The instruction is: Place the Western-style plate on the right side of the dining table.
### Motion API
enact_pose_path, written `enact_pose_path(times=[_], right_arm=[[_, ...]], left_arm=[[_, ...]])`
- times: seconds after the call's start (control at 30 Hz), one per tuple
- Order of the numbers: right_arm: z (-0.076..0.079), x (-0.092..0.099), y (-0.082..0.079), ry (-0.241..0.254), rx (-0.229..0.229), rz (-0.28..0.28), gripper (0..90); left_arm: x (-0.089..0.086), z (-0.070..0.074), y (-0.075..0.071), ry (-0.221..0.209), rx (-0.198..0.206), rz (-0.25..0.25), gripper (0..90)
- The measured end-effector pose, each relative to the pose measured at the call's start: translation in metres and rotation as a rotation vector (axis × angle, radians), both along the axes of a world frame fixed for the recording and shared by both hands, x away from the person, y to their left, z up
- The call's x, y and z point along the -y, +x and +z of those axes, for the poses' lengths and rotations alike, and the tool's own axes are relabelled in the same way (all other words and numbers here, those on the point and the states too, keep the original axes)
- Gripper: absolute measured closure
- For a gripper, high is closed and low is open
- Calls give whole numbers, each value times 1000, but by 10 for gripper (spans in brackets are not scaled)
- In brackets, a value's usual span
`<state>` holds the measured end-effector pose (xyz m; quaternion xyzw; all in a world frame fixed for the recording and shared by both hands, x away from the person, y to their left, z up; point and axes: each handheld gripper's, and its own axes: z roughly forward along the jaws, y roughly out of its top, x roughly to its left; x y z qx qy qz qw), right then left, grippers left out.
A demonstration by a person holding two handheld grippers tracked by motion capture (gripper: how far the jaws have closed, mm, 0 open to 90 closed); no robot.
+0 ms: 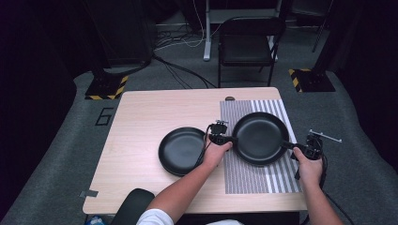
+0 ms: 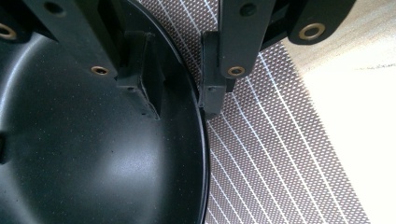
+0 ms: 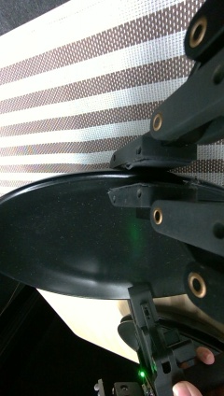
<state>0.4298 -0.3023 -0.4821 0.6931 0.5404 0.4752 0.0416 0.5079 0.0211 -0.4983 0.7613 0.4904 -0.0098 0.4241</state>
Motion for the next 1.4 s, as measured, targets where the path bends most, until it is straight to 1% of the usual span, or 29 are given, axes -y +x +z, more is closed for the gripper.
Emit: enact_pose_path(times=[0.07, 0.23, 0.3, 0.47, 0.63, 0.8, 0.97, 1.03, 1.13, 1.27, 1.4], right_arm=[[-2, 0, 0, 11, 0, -1, 821], [-8, 1, 0, 9, -14, 0, 817], [-9, 2, 0, 14, -15, -4, 817], [-9, 2, 1, 10, -14, -3, 816], [-12, 1, 2, 9, -26, -2, 809], [-15, 1, 4, 7, -34, -5, 802], [-16, 2, 5, 5, -43, -5, 797], [-16, 3, 5, 3, -47, -8, 795], [-18, 3, 6, 4, -46, -9, 792], [-20, 2, 8, -2, -58, -8, 785], [-24, 4, 10, 13, -74, -10, 777]], left_arm=[[1, 0, 0, 8, -1, -1, 696], [2, -2, 0, 19, -4, -5, 698], [2, -2, 0, 19, -1, -3, 698], [2, -2, 0, 26, -4, -2, 697], [2, -2, 0, 35, -3, -1, 697], [3, -2, 0, 33, -8, 0, 697], [4, -2, -1, 43, -5, -1, 694], [5, -2, -1, 39, -7, -1, 693], [5, -2, -1, 41, -6, -2, 692], [5, -4, 0, 42, -14, 3, 690], [5, -4, 0, 34, -25, 6, 688]])
